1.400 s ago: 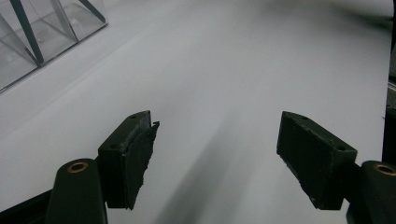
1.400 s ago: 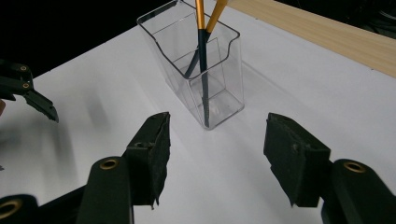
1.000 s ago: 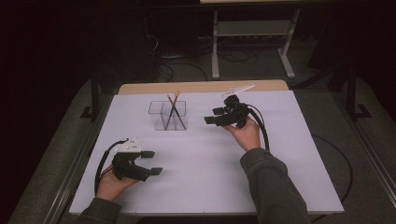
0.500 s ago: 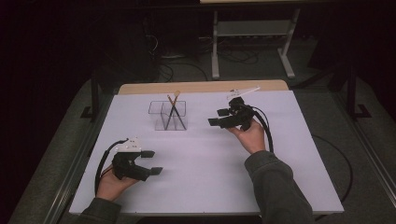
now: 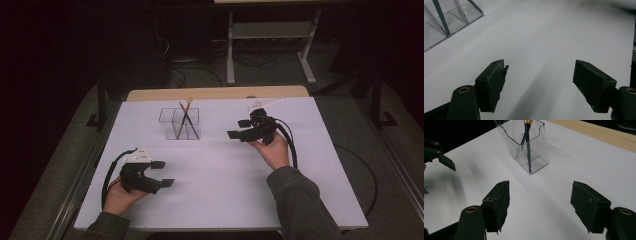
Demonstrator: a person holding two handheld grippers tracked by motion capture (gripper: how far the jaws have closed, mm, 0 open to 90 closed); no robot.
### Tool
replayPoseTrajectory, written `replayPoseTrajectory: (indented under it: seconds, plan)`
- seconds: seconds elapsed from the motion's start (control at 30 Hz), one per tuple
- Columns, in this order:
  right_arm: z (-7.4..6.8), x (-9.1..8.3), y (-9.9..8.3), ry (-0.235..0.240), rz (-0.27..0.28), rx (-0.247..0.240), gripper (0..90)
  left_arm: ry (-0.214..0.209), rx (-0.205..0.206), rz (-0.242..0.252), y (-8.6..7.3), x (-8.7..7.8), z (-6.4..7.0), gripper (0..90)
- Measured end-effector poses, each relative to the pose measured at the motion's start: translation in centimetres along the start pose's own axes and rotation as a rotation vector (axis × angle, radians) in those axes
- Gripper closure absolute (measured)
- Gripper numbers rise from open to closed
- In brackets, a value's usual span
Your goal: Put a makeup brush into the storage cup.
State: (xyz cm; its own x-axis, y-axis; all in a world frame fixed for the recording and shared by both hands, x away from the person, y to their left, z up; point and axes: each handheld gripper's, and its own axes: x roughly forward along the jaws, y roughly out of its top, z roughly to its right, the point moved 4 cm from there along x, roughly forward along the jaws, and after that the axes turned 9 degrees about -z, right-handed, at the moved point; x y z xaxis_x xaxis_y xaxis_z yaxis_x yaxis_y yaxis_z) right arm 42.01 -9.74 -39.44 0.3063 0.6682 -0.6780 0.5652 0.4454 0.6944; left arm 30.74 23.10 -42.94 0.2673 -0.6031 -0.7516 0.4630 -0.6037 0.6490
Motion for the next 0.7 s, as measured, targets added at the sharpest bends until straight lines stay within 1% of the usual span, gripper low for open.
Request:
replayPoseTrajectory:
  seconds: [0.03, 0.1, 0.2, 0.27, 0.33, 0.37, 0.43, 0.47, 0.7]
  plan:
    - [0.0, -0.1, -0.1, 0.000, -0.005, 0.004, 30.2, 0.000, -0.006, 0.003, 0.0, -0.1, 0.0, 25.2]
    - [0.0, -0.1, -0.5, -0.003, -0.010, 0.006, 29.7, 0.006, 0.000, 0.006, 0.1, -0.1, 0.0, 25.2]
    - [0.2, -0.2, -0.9, -0.004, -0.007, 0.006, 29.2, 0.008, -0.005, 0.007, 0.1, -0.1, -0.1, 24.7]
    - [0.2, -0.2, -1.1, -0.001, -0.015, 0.018, 28.4, 0.011, -0.002, 0.006, 0.1, 0.0, -0.2, 24.3]
    - [0.2, -0.3, -1.3, -0.005, -0.012, 0.013, 28.7, 0.012, -0.004, 0.009, 0.1, 0.0, -0.1, 24.3]
    - [0.2, -0.4, -1.5, -0.005, -0.016, 0.018, 28.5, 0.013, -0.010, 0.012, 0.1, -0.1, -0.1, 24.2]
    - [0.2, -0.5, -1.7, -0.009, -0.016, 0.017, 28.5, 0.018, -0.006, 0.017, 0.2, -0.1, -0.1, 24.1]
    - [0.2, -0.6, -1.9, -0.011, -0.013, 0.011, 28.5, 0.020, -0.009, 0.021, 0.2, -0.1, -0.1, 23.9]
    - [0.1, -1.3, -2.6, -0.015, -0.013, 0.021, 27.3, 0.034, -0.006, 0.023, 0.2, -0.3, -0.2, 23.0]
